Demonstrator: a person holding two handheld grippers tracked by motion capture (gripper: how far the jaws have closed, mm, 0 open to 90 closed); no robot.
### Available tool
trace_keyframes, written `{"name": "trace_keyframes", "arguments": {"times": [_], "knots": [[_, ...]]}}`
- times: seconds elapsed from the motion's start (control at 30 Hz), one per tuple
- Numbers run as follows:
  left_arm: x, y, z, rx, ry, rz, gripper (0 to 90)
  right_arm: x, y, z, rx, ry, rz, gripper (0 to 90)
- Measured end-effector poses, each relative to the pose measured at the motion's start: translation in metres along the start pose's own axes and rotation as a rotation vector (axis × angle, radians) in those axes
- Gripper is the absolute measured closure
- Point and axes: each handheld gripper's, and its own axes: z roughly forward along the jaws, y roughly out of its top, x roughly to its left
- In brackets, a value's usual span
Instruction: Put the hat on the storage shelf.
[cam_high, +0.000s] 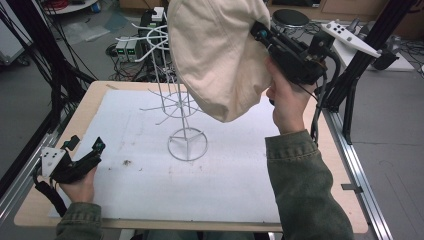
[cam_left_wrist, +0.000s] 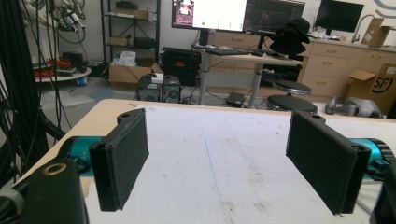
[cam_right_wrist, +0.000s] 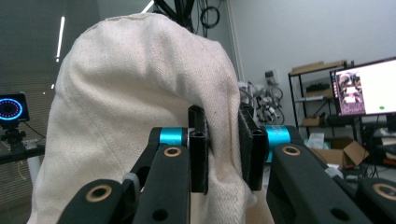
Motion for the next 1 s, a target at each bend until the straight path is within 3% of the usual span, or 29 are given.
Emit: {"name": "trace_keyframes", "arguments": {"times": [0.2,0.33,0.47,0.83,1.0], "knots": [[0.001,0.000,0.000,0.000,0.003,-0.002,21.1,-0.011,-0.009,0.016,0.056,0.021,0.074,76.8],[0.002,0.000,0.000,0.004,0.005,-0.005,21.1,-0.014,-0.013,0.023,0.084,0.021,0.096,76.5],[0.001,0.000,0.000,-0.001,0.012,-0.003,21.1,-0.014,-0.018,0.027,0.144,0.010,0.083,75.7],[0.002,0.000,-0.001,-0.004,0.015,-0.012,21.1,-0.018,-0.036,0.028,0.232,-0.002,0.073,74.4],[0.002,0.000,-0.001,0.000,0.016,-0.011,21.1,-0.019,-0.041,0.031,0.273,0.014,0.089,73.6]]}}
